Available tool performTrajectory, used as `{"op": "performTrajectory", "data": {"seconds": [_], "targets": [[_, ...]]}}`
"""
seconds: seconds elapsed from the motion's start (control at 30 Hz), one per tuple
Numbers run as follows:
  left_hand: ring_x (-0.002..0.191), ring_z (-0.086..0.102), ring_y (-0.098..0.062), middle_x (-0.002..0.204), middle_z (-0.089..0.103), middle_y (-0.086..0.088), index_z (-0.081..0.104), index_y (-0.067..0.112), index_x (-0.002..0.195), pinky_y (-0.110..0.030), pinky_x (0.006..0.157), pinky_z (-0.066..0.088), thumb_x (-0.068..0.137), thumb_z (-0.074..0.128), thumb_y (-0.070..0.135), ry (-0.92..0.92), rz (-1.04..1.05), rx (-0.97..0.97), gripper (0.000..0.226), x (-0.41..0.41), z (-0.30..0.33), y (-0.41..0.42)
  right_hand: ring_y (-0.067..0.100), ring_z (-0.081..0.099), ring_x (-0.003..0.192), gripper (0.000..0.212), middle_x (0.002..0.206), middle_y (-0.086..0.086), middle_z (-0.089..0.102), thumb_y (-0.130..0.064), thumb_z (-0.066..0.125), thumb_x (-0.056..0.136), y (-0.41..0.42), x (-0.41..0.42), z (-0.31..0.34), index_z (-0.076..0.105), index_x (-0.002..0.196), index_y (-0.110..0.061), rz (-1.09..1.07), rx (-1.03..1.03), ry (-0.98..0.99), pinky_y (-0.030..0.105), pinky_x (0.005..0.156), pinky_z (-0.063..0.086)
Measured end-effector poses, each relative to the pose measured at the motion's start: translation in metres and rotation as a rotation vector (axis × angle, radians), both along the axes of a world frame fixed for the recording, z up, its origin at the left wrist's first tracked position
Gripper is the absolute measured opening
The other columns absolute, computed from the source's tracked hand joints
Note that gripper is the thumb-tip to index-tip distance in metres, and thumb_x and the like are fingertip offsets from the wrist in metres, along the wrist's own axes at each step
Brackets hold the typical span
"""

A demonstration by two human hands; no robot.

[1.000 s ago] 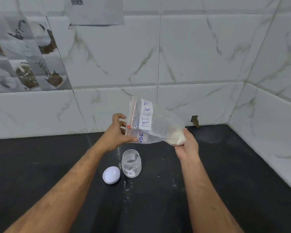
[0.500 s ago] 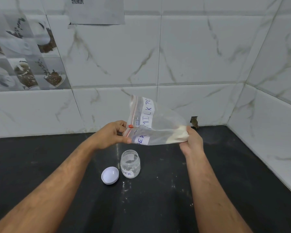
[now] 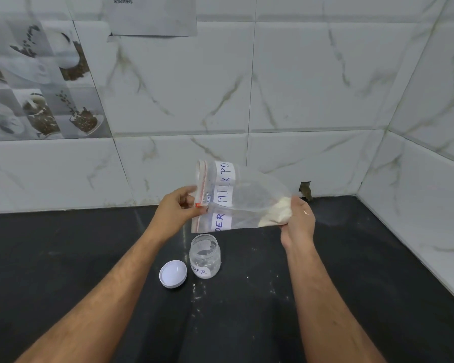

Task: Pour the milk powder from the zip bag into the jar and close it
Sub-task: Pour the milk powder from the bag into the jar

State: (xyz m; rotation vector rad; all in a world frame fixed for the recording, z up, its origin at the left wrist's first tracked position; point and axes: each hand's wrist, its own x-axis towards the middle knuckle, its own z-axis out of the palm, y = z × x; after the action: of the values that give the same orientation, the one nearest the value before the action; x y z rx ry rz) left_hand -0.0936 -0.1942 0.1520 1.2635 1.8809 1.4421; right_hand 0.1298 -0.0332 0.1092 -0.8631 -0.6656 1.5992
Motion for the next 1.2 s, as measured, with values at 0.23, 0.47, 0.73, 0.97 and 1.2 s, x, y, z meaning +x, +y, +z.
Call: {"op": "performTrajectory", "data": {"seconds": [0.23,0.47,0.73,0.97,1.2], "targets": [[0.066,0.059,-0.007,0.075,0.073,-0.006,0.078,0.021,0.078,-0.016,0.064,0.049,0.079,0.082,0.015,-0.083,0.029,0.114,0.008,-0.003,0.0,0.005,0.032,0.067,0.116,0.069,0.122,0.014,0.07,-0.058,0.073,0.078,-0.003,0.007,-0.006,0.063,0.123,-0.006,0.258,-0.081,0.435,0.052,0.104,0.048],[0.07,0.06,-0.012,0.074,0.072,-0.005,0.075,0.014,0.075,-0.019,0.066,0.048,0.079,0.081,0.014,-0.064,-0.025,0.018,0.007,-0.019,-0.009,0.004,0.034,0.065,0.109,0.026,0.12,0.018,0.069,-0.018,0.062,0.098,0.004,0.001,-0.013,0.062,0.118,-0.002,0.315,0.091,0.039,0.043,0.085,0.057],[0.053,0.037,-0.006,0.052,0.05,0.012,0.061,0.011,0.061,-0.022,0.056,0.033,0.076,0.085,0.023,0.032,0.107,-0.102,0.03,-0.021,-0.05,0.002,0.026,0.069,0.092,0.008,0.101,0.013,0.073,-0.012,0.068,0.095,0.011,-0.014,-0.001,0.071,0.1,-0.007,0.136,0.139,-0.263,0.038,0.078,0.06],[0.062,0.041,-0.014,0.06,0.053,-0.001,0.055,0.01,0.059,-0.029,0.062,0.036,0.075,0.086,0.023,-0.023,0.14,-0.131,0.038,-0.02,-0.073,-0.003,0.022,0.066,0.086,0.006,0.091,0.005,0.072,-0.013,0.069,0.091,0.014,-0.027,0.021,0.072,0.087,-0.016,0.163,0.281,-0.415,0.038,0.081,0.055],[0.067,0.05,-0.016,0.067,0.064,-0.01,0.066,-0.005,0.07,-0.032,0.067,0.045,0.078,0.084,0.019,-0.1,0.182,-0.129,0.031,-0.019,-0.093,-0.003,0.023,0.066,0.087,0.007,0.092,0.008,0.072,-0.014,0.067,0.093,0.014,-0.046,0.036,0.072,0.088,-0.013,0.218,0.374,-0.545,0.04,0.085,0.055]]}}
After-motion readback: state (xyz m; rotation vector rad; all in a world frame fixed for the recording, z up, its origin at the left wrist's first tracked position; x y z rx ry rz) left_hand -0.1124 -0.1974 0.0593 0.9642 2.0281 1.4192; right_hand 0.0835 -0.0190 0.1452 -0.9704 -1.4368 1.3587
